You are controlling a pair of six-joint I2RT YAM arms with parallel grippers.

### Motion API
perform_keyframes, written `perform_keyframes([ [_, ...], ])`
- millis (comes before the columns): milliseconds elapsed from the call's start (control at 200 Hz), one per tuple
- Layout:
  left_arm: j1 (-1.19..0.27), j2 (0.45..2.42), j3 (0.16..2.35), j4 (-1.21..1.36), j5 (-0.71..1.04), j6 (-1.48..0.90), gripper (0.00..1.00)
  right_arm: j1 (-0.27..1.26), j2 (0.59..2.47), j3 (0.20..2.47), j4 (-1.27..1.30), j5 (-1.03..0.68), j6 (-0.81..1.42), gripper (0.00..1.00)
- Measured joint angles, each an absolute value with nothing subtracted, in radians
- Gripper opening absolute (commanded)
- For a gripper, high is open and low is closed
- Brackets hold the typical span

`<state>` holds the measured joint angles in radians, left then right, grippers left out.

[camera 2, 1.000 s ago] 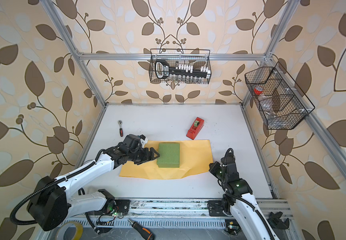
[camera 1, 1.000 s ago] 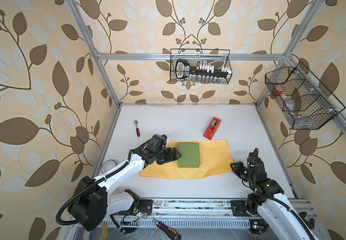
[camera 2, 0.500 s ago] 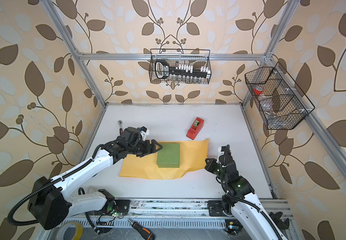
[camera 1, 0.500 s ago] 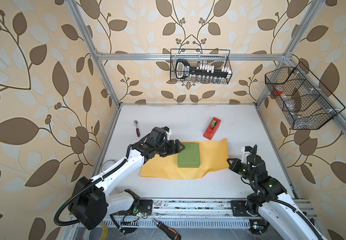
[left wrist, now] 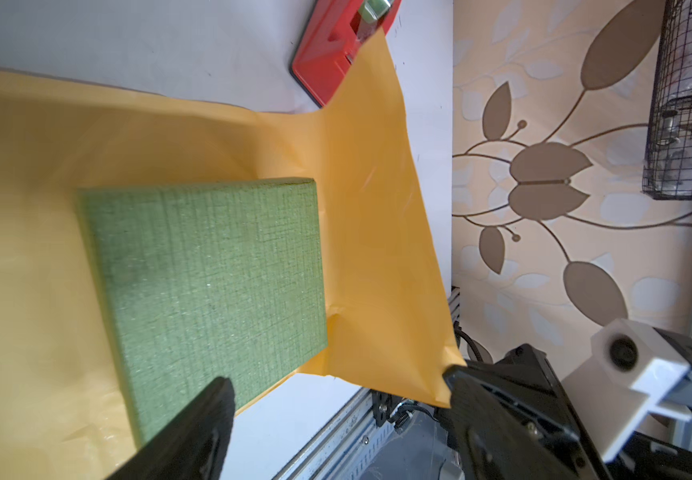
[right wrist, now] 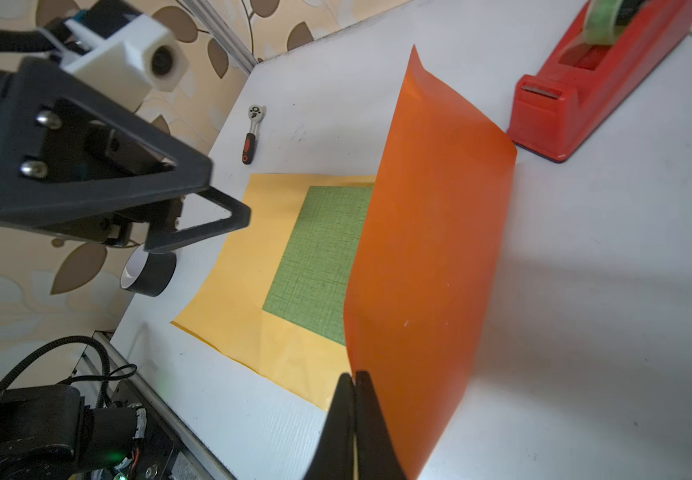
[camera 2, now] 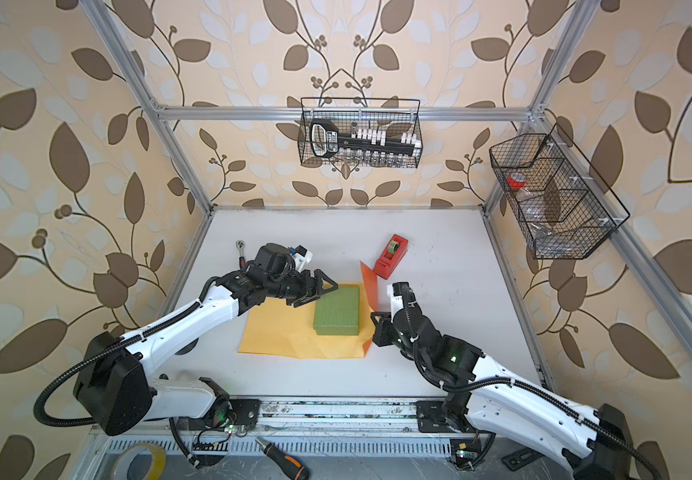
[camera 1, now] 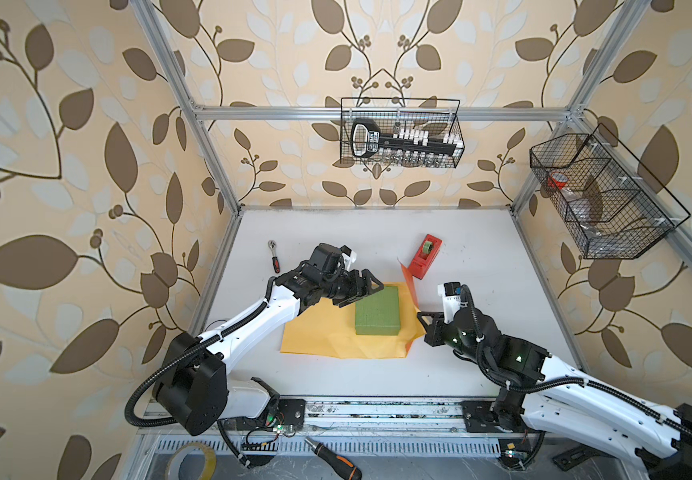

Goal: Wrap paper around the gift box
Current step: 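Lift the orange sheet toward the box with the right gripper while left holds box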

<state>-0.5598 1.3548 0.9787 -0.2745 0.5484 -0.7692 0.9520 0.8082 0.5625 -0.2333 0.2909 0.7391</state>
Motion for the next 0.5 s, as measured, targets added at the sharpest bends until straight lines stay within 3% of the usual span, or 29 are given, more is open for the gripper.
perform_keyframes([
  [500, -0.609, 1.526, 1.034, -0.178, 0.603, -0.886, 0.63, 1.087, 1.044, 0.603, -0.089, 0.422, 0.756, 0.0],
])
